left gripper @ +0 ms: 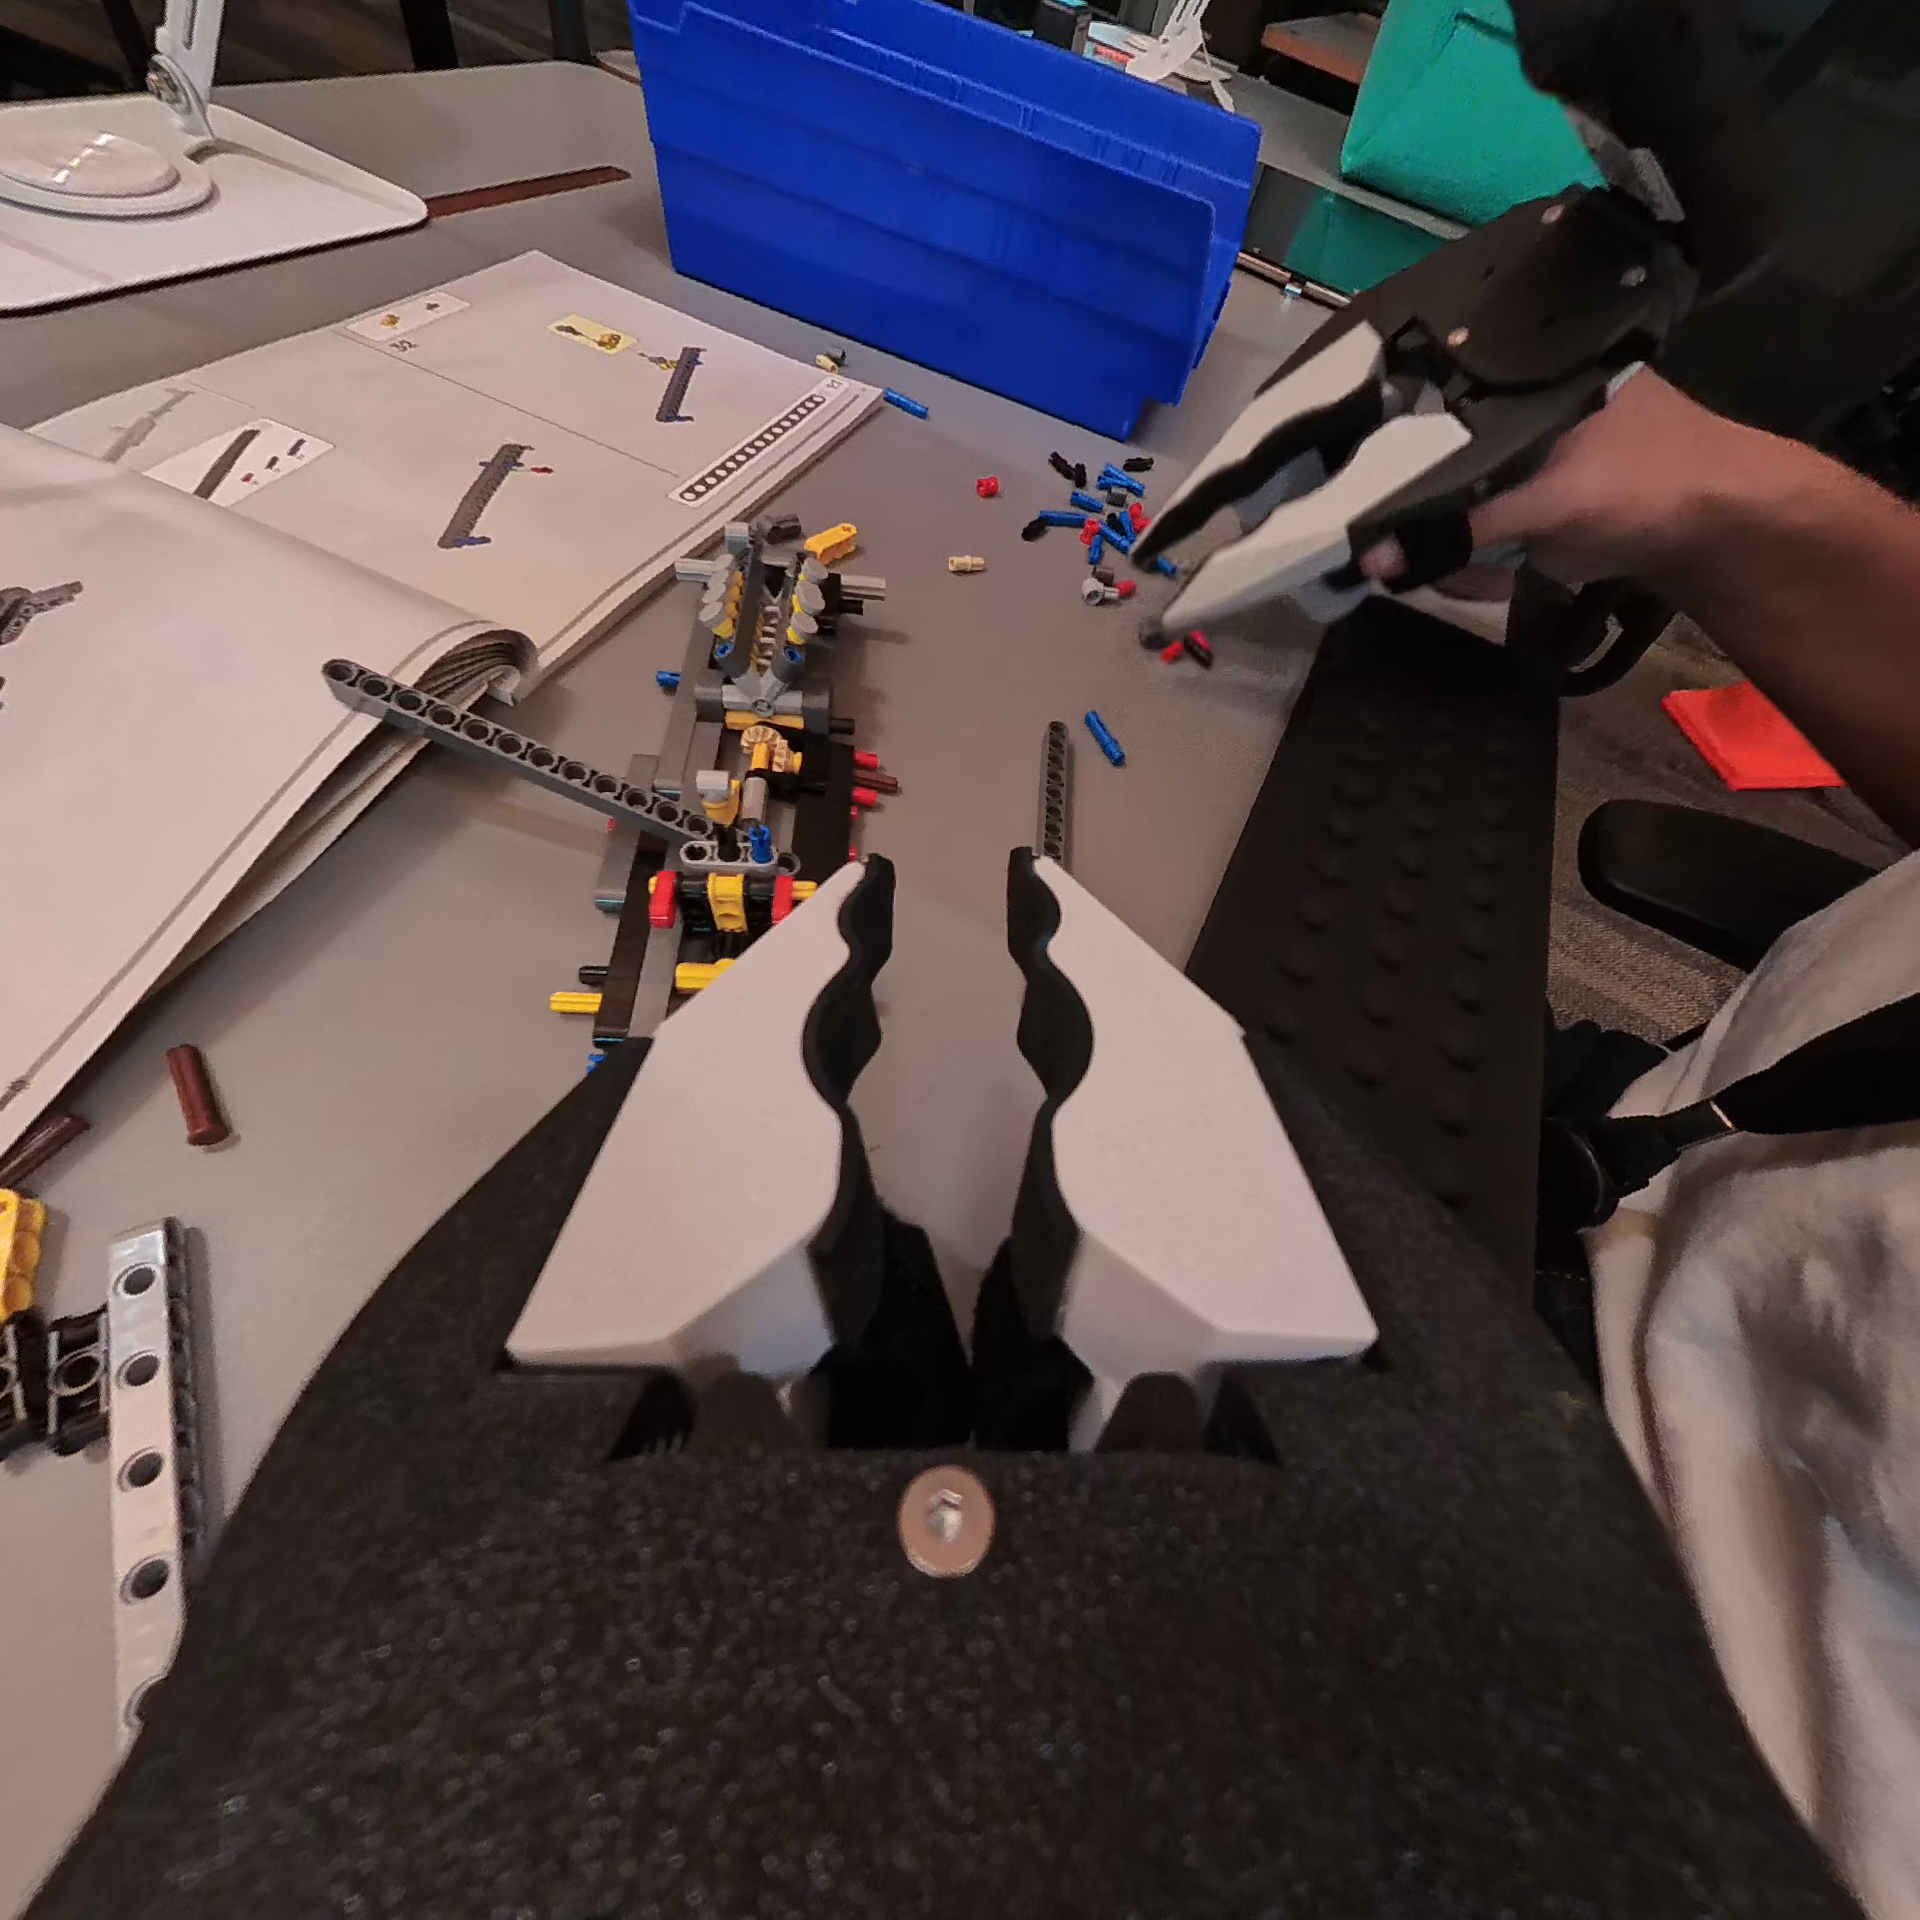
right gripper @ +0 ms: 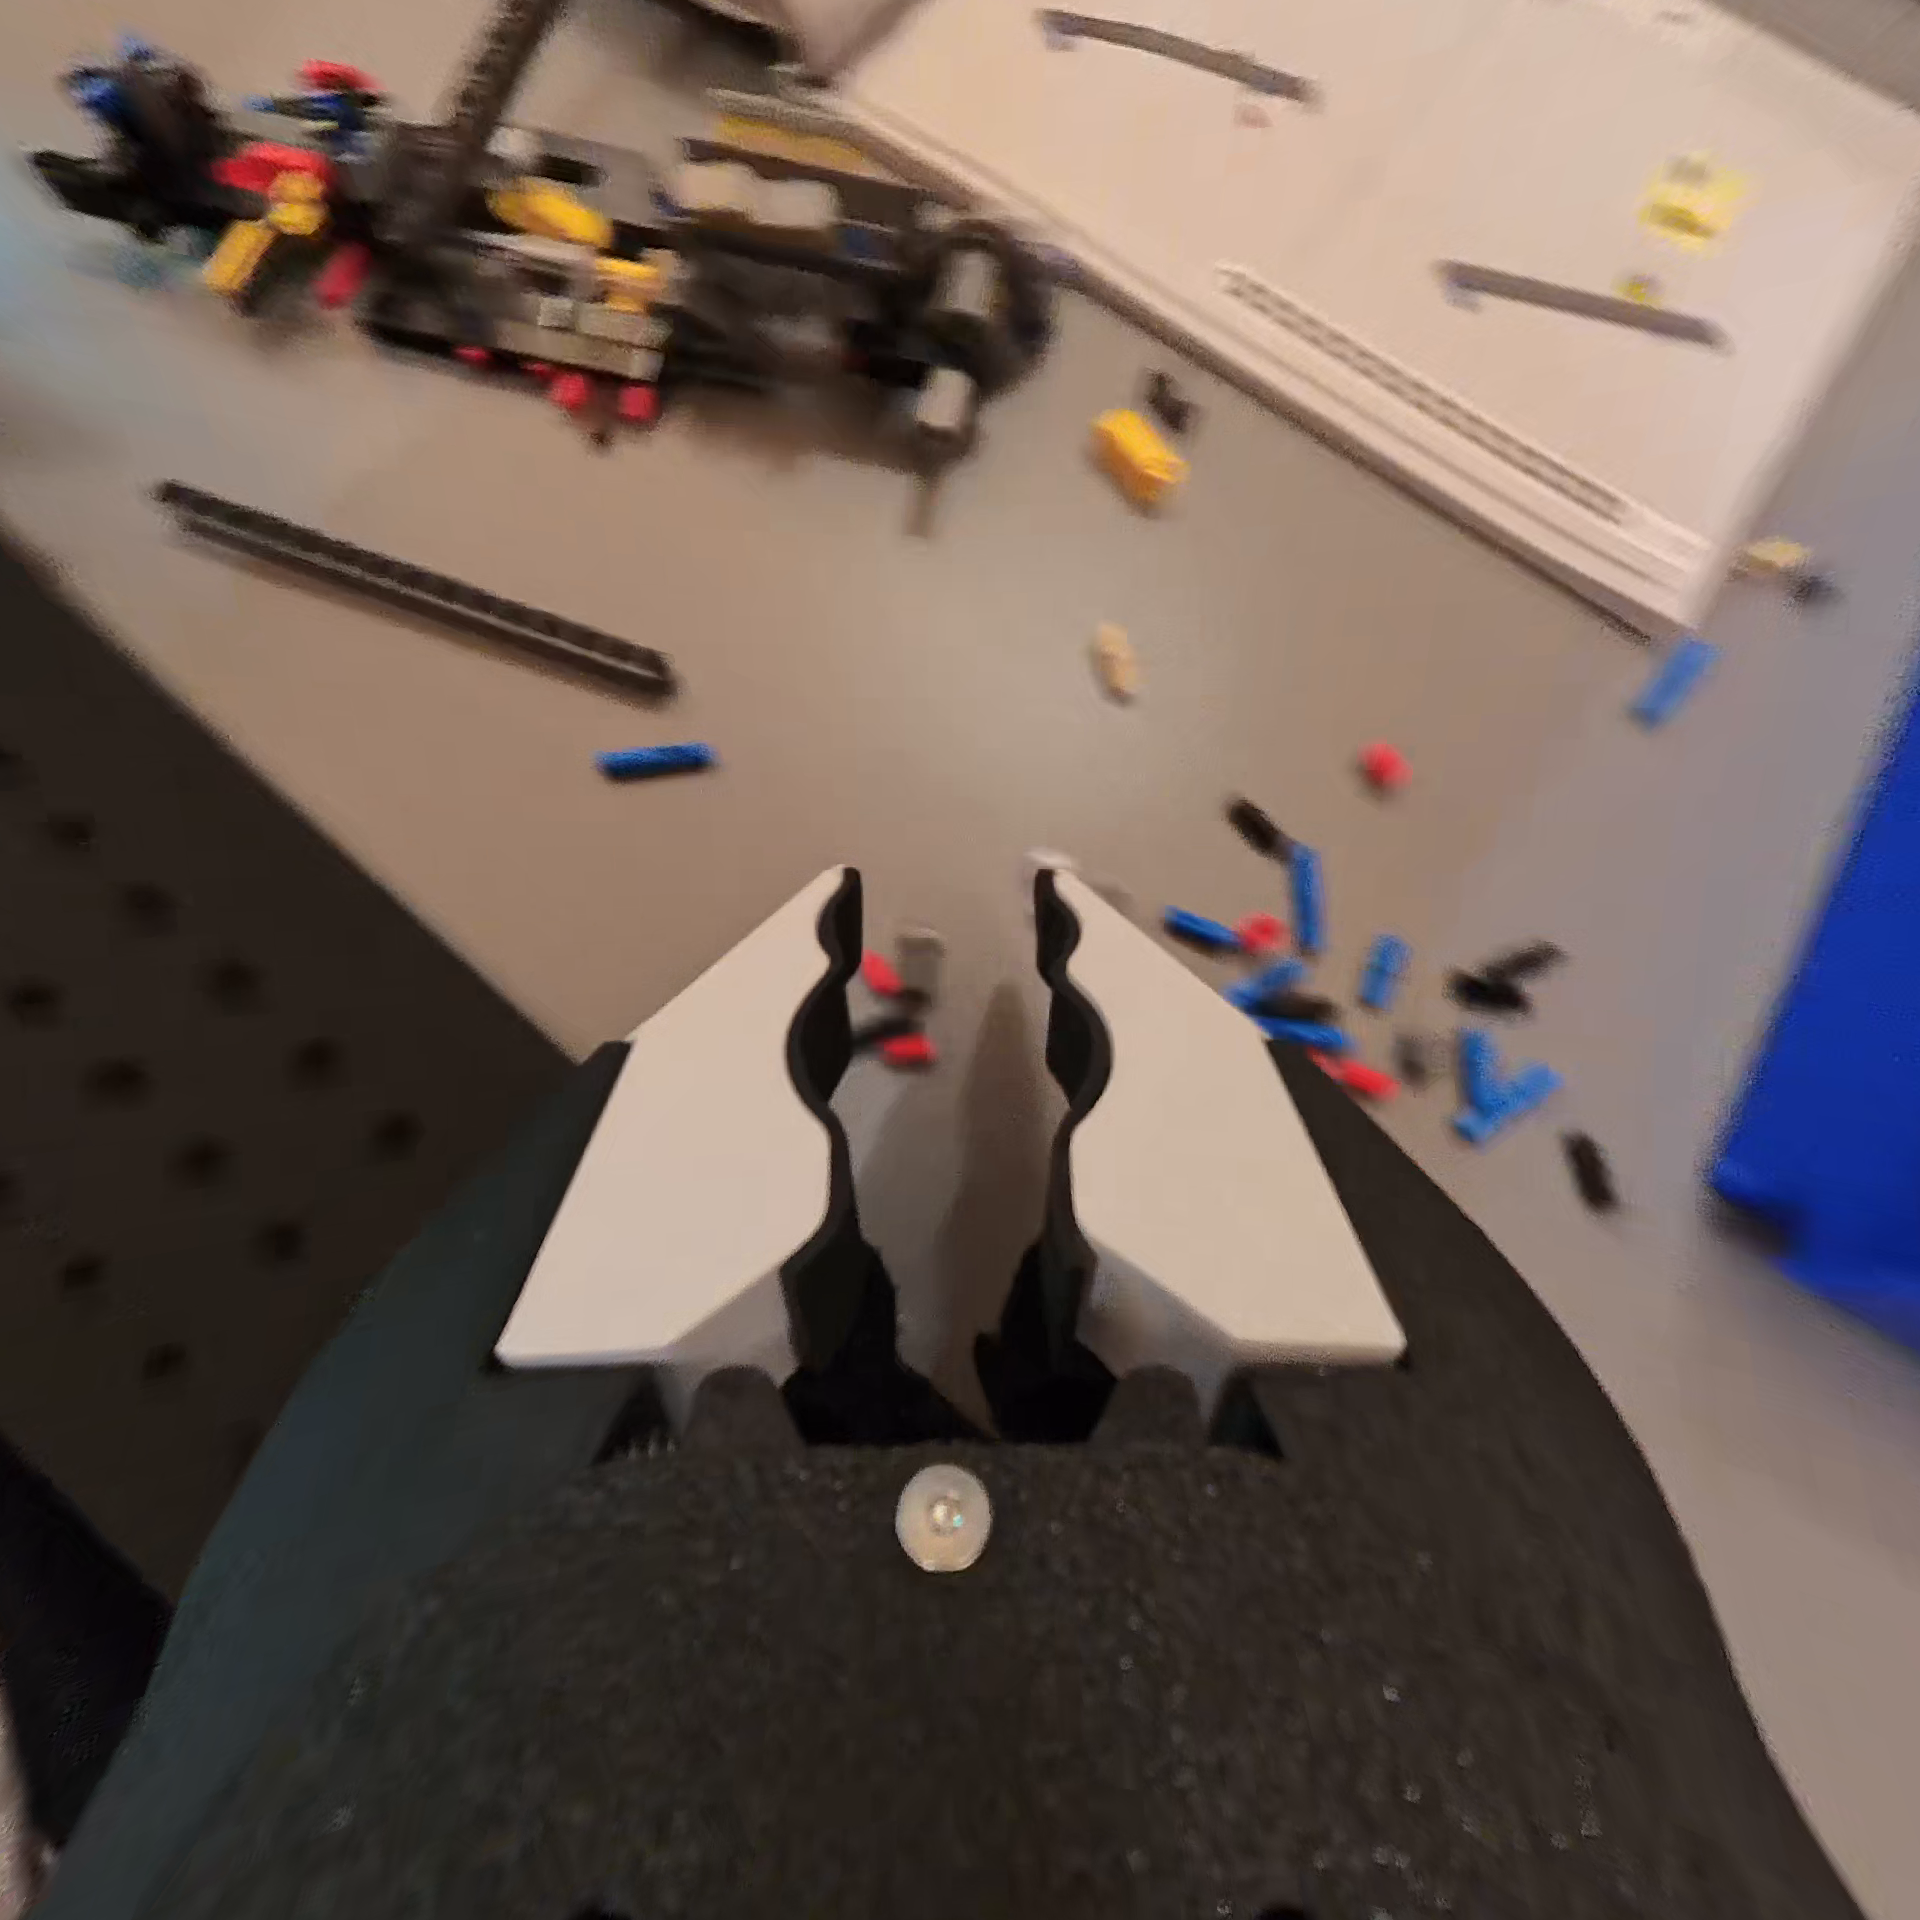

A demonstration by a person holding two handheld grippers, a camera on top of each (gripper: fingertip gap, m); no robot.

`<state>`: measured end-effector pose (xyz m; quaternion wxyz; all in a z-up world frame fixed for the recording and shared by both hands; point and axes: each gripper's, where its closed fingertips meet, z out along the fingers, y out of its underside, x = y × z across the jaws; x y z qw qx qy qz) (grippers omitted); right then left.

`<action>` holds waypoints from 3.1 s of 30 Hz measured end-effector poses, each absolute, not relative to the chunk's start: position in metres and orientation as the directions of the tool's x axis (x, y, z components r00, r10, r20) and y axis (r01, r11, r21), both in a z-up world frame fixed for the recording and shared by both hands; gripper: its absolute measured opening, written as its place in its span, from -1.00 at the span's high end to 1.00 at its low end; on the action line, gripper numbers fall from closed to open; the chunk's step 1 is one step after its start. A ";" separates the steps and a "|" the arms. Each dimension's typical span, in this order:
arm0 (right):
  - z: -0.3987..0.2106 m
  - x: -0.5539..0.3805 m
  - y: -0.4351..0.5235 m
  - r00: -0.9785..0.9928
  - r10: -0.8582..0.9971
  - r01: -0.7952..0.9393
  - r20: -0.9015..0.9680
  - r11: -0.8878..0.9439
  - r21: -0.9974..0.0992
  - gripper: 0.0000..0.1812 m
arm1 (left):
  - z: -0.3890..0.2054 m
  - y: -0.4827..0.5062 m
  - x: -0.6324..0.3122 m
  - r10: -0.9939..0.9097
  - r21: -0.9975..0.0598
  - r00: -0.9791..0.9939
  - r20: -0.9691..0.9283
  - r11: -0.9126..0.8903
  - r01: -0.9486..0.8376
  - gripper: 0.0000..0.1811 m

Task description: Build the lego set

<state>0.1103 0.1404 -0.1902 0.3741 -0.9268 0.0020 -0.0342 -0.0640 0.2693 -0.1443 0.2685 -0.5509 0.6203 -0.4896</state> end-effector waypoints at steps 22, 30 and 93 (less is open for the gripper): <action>-0.213 0.195 0.147 0.993 -0.117 -0.086 0.008 -0.767 -0.636 0.95 | -0.143 0.272 -0.064 -0.916 -0.885 -0.261 0.305 -0.171 -0.433 0.76; -0.162 0.109 0.174 0.982 0.178 0.065 -0.070 -0.656 -0.752 0.95 | -0.140 0.273 -0.065 -0.914 -0.890 -0.264 0.309 -0.180 -0.418 0.76; -0.195 0.176 0.099 0.957 -0.287 -0.234 -0.051 -0.651 -0.722 0.74 | -0.138 0.274 -0.065 -0.887 -0.876 -0.280 0.367 -0.229 -0.424 0.75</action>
